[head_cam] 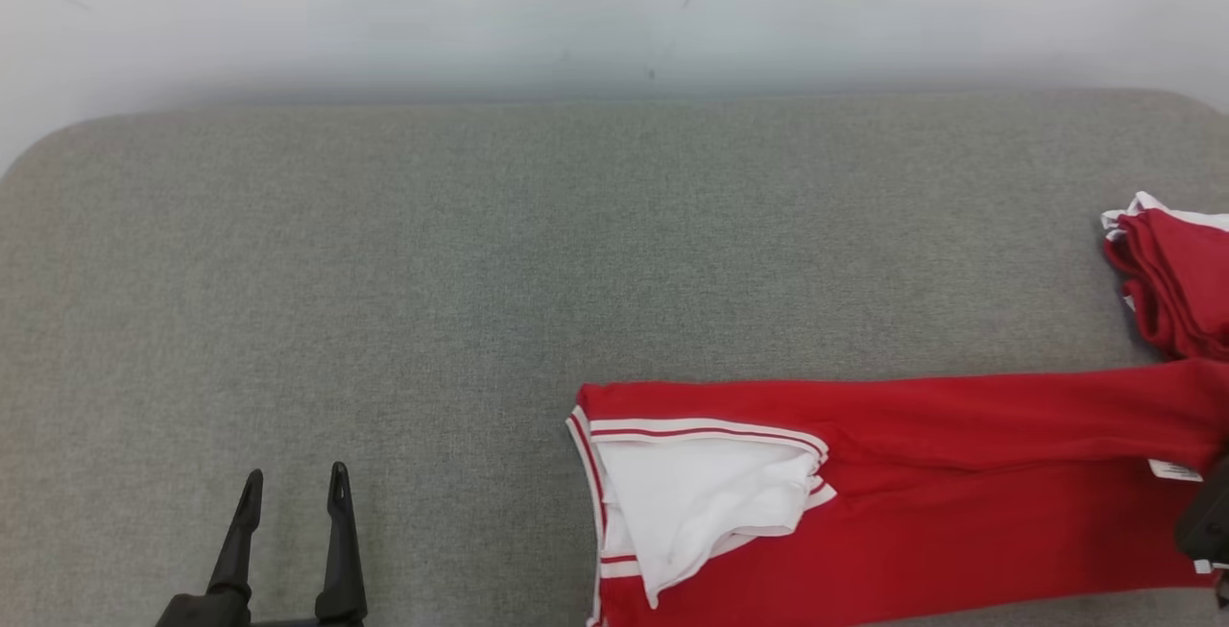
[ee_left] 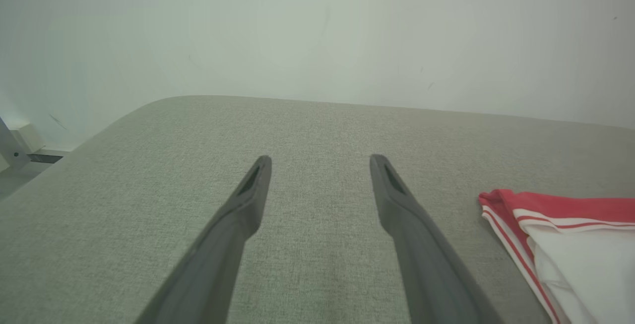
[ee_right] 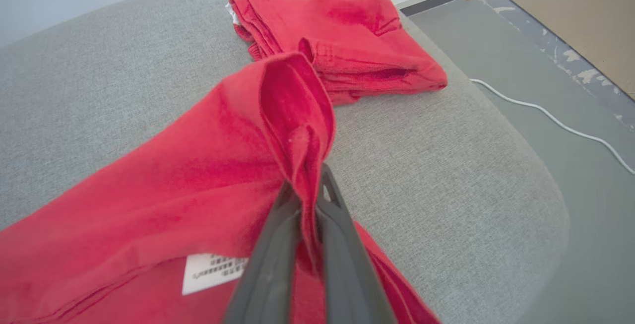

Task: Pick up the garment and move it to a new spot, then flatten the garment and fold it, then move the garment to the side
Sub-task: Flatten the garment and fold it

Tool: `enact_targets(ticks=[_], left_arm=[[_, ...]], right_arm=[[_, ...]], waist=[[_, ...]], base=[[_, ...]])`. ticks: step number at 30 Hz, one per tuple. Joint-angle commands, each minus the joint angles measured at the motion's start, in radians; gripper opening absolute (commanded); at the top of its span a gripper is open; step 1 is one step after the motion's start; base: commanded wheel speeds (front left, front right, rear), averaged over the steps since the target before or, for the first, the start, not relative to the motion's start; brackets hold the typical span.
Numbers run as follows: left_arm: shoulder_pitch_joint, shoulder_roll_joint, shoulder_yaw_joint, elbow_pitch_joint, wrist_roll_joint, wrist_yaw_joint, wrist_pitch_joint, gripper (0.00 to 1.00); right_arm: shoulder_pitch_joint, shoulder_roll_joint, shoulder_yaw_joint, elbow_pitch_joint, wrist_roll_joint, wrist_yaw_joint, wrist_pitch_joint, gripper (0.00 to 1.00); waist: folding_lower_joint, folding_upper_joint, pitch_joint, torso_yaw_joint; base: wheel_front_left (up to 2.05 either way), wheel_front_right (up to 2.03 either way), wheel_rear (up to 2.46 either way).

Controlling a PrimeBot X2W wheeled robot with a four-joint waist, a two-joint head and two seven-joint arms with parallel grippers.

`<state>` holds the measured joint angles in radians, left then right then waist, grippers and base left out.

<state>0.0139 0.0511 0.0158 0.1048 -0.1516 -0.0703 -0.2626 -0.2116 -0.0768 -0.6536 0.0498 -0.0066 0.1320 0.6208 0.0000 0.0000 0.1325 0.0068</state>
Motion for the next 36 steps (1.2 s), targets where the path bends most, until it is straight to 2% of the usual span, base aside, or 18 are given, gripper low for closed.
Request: enact_targets(ticks=[1, 4, 8, 15, 24, 36], left_arm=[[0.013, -0.001, 0.0, 0.003, -0.004, 0.005, -0.002, 1.0], [0.016, -0.001, -0.004, 0.007, -0.007, 0.007, -0.002, 1.0], [0.021, -0.001, -0.009, 0.012, -0.011, 0.008, -0.002, 1.0], [0.024, -0.001, -0.012, 0.019, -0.011, 0.007, -0.002, 1.0], [0.028, -0.002, -0.018, 0.025, -0.002, -0.004, -0.002, 1.0], [0.036, -0.001, -0.027, 0.031, -0.011, -0.006, -0.002, 1.0]], right_arm=[[0.01, 0.001, -0.005, -0.022, -0.013, -0.003, 0.0, 0.0], [0.024, 0.006, 0.003, -0.067, -0.024, -0.003, 0.016, 0.0], [0.053, 0.019, 0.082, -0.13, 0.015, -0.002, 0.052, 0.0], [0.129, 0.026, 0.351, -0.186, 0.156, -0.002, 0.092, 0.0], [0.09, 0.028, 0.619, -0.082, 0.252, -0.002, 0.03, 0.0], [-0.008, 0.028, 0.819, 0.089, 0.316, -0.002, -0.033, 0.0]], waist=[[0.0, 0.0, -0.015, -0.012], [0.0, 0.0, -0.024, -0.019], [0.0, 0.0, -0.033, -0.023], [0.0, 0.0, -0.042, -0.022], [0.0, 0.0, -0.053, 0.008], [0.0, 0.0, -0.051, 0.064]], base=[[0.0, 0.0, 0.0], [0.0, 0.0, 0.0], [0.0, 0.0, 0.0], [0.0, 0.0, 0.0], [0.0, 0.0, 0.0], [0.0, 0.0, 0.0]])
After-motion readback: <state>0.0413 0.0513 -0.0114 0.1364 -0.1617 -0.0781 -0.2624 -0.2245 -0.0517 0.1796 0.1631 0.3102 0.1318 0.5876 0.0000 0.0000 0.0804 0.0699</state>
